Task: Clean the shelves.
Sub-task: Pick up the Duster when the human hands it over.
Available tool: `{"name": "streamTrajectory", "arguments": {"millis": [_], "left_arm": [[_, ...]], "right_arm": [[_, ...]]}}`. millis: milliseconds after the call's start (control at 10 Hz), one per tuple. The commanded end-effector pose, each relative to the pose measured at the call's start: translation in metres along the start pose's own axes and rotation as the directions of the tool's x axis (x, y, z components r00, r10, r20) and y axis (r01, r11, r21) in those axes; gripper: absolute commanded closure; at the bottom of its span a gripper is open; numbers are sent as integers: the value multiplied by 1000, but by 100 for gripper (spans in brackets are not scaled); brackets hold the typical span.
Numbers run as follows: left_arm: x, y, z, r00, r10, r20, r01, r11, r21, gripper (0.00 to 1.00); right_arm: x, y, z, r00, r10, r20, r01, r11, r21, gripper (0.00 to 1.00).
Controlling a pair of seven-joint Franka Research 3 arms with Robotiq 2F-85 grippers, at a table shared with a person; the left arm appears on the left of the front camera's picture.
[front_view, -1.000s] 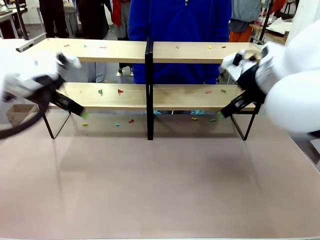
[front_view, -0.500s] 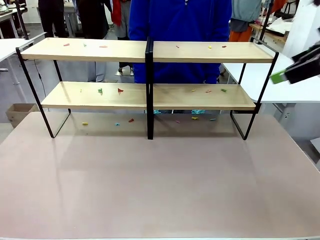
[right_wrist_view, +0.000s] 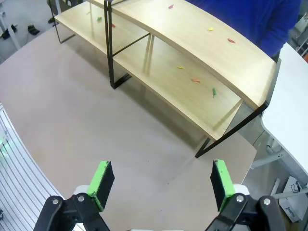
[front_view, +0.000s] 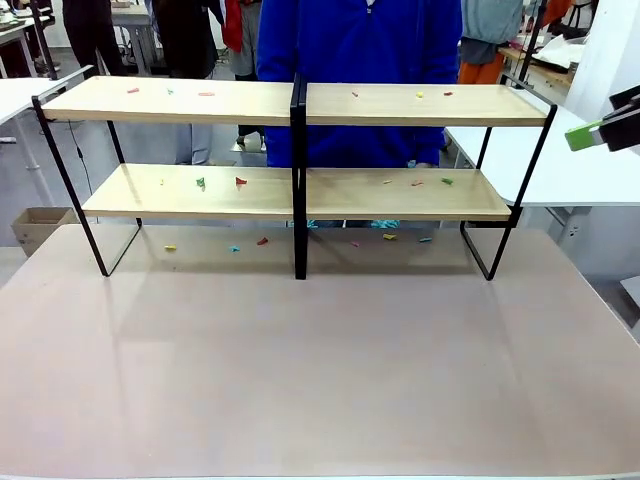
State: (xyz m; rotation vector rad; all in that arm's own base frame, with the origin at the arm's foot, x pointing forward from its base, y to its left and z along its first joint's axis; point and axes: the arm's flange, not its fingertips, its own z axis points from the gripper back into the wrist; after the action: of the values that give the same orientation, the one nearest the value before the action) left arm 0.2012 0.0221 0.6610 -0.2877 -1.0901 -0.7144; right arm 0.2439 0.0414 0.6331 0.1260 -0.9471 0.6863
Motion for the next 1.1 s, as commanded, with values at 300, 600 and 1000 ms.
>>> {"name": "streamTrajectory", "arguments": {"millis": [300,600,1000], "left_arm": [[-78,-33,-57,997,53,51,-53,999,1,0],[-79,-29,-57,998,54,39,-55,998,7,0],[-79,-25,-60,999,49,21,-49,999,0,0]], "right_arm": [[-7,-4,-5,998,22,53,-23,1000,20,0],[-4,-10,5,972,-123,199,120,992,30,0],[-3,-11,3,956,-230,185,236,972,-13,0]]}}
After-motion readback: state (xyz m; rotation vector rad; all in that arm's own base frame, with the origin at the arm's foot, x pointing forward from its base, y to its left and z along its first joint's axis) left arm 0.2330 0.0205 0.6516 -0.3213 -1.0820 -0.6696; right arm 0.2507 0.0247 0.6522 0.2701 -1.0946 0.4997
